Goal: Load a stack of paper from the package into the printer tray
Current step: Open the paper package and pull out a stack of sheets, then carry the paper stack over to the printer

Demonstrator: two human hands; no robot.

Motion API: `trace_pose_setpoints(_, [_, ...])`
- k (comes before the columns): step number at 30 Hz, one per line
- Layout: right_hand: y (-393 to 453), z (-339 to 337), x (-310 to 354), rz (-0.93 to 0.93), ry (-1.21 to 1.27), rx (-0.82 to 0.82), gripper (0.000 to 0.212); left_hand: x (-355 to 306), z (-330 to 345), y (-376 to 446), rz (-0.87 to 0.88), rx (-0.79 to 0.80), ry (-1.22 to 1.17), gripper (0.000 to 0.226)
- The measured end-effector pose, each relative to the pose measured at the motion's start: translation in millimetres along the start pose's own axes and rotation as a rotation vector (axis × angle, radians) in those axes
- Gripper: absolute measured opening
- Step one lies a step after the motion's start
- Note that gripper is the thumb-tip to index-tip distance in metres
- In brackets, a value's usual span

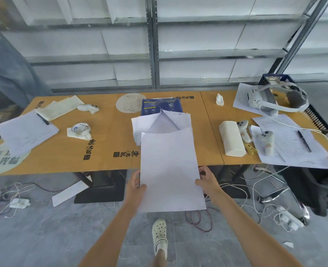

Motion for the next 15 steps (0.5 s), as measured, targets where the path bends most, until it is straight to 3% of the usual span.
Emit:
trace_pose_setpoints(10, [-66.8,14.8,38.1,-0.068,0.167,0.149,0.061,-47.2,-43.1,-59.0,0.071,0.050,-0.130,0.053])
trace_pose_setpoints(13, [-86.0,33.4,55.3,-0.144,0.153,0.227,0.061,-63.7,-66.3,-68.9,0.055,0.061,-0.272,0.068])
trace_pose_setpoints(15, [-101.0,114.3,81.9,-0.169,0.081,0.326,0.059,-55.0,-146.4,-73.3,0.038,-0.025,-0.320,0.069])
Point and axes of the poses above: each hand's wrist, its own y-axis towards the middle knuckle, its own z-axis out of the palm, x = y × z, the point moved 6 cm from there along y, towards the middle knuckle, and after that the axes turned 7 degrees about z, right-handed, at the moved point
